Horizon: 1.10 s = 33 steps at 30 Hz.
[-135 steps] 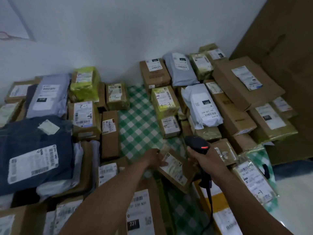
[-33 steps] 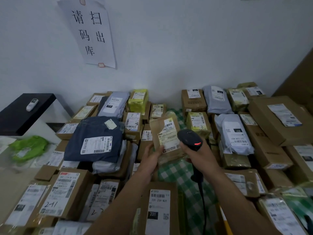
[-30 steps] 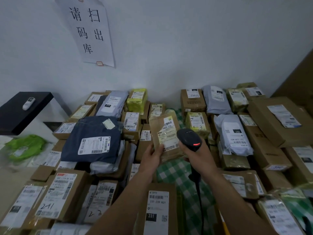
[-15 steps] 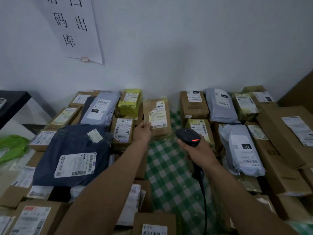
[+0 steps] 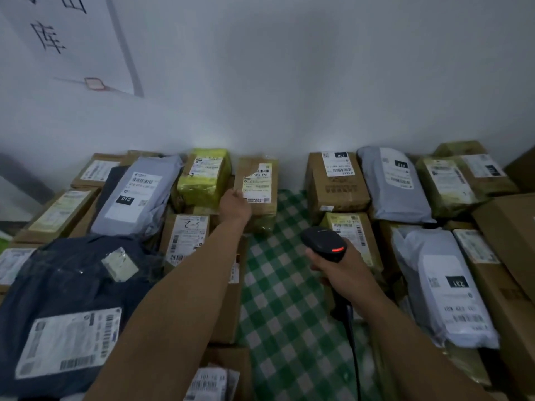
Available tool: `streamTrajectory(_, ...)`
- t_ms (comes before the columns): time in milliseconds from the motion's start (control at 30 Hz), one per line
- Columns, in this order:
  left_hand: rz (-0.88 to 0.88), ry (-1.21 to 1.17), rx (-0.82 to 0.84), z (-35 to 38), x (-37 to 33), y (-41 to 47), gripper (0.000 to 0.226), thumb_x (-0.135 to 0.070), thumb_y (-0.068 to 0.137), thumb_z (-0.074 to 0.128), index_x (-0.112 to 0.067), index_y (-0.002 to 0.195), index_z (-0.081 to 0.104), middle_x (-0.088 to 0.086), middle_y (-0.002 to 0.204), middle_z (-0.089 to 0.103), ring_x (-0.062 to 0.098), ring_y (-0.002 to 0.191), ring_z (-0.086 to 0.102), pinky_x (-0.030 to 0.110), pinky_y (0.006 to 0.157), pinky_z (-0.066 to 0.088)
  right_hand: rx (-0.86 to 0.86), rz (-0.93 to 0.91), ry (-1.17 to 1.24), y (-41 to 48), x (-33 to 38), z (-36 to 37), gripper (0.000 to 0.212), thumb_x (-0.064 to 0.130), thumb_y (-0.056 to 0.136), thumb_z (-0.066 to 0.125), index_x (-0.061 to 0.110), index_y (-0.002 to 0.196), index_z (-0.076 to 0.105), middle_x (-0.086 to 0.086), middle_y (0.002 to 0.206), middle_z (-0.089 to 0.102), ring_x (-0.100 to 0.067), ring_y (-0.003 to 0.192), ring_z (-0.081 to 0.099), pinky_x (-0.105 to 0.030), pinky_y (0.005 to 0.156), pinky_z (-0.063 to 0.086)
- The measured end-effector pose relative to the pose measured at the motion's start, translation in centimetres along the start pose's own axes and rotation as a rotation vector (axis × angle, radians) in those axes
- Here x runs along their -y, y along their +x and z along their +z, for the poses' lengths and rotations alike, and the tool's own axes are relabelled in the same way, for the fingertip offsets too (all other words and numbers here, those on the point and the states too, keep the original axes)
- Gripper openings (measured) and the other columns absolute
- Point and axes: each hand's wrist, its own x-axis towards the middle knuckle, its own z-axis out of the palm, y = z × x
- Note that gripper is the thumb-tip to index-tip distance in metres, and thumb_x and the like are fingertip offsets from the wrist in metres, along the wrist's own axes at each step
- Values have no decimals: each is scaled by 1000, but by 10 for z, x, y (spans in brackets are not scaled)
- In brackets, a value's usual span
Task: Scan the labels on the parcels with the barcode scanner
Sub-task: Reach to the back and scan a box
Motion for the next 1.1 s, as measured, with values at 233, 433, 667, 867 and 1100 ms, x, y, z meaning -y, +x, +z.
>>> streamTrajectory(233, 406, 619, -84, 18, 8, -36, 68, -55, 101, 48, -31, 157, 19, 12, 163, 21, 40, 148, 24, 60, 112, 34, -23, -27, 1, 3, -1, -6, 58, 41, 83, 85, 32, 134, 58, 9, 118, 71, -15, 106, 71, -38, 87, 60)
streamTrajectory(433, 485, 712, -2, 40, 19, -28, 53, -40, 108, 43, -31, 159, 30, 12, 164, 27, 39, 152, 20, 62, 123, 20, -31, -20, 47, -1, 2, -16, 56, 34, 86, 84, 29, 136, 59, 6, 120, 72, -13, 104, 72, -17, 64, 55)
streamTrajectory(667, 466, 674, -3, 56, 6, -37, 64, -27, 105, 50, -25, 161, 20, 14, 169, 14, 40, 156, 6, 61, 124, 4, -104, -46, 64, -12, 2, -43, 44, 34, 85, 84, 33, 124, 64, 11, 115, 72, -10, 108, 68, -25, 81, 54)
streamTrajectory(867, 239, 25, 322, 97, -21, -78, 71, -51, 99, 61, -21, 157, 34, 7, 162, 35, 29, 147, 38, 47, 119, 36, -159, -53, 42, -25, 4, -69, 57, 61, 70, 85, 41, 120, 66, 12, 112, 76, -12, 103, 72, -44, 92, 61)
streamTrajectory(1100, -68, -485, 682, 129, -51, -65, 48, -49, 107, 45, -27, 150, 46, 1, 137, 64, 20, 110, 67, 31, 79, 52, -209, -28, 69, -32, -2, -94, 66, 69, 58, 83, 43, 116, 66, 13, 110, 77, -13, 107, 73, -51, 96, 59)
